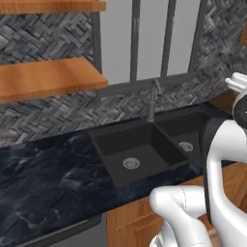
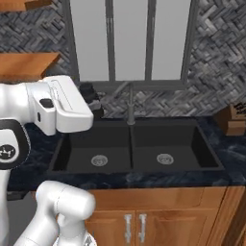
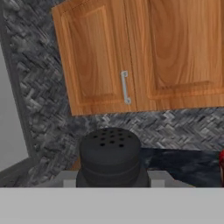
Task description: Collect the paprika, ketchup, and shaker from the cabinet and place them next to the stove.
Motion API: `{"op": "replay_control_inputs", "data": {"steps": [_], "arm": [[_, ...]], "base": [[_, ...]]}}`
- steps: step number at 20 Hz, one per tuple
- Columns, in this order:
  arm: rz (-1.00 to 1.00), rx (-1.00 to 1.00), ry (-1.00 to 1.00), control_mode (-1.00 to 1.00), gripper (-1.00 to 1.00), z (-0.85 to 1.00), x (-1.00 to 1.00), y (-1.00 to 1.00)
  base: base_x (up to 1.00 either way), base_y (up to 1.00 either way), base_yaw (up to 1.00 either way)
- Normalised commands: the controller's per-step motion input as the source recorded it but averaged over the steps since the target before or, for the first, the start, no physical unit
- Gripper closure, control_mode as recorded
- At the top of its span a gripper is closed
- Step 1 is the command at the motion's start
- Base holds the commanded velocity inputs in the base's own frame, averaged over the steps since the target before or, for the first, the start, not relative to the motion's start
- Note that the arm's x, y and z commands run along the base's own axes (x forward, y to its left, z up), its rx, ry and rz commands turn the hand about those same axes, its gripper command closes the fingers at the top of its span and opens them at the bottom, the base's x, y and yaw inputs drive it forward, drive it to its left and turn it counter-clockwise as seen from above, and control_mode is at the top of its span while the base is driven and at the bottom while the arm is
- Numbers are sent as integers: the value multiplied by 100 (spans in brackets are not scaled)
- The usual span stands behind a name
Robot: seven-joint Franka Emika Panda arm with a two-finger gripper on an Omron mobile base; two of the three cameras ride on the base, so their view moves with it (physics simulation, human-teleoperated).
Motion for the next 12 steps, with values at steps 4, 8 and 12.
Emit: {"op": "replay_control_inputs", "data": {"steps": [4, 8, 12], "arm": [[0, 0, 0, 100, 100, 0, 0, 0], [0, 0, 0, 100, 100, 0, 0, 0], [0, 0, 0, 100, 100, 0, 0, 0]], "base": [[33, -69, -16], [39, -69, -17], [41, -72, -18]]}}
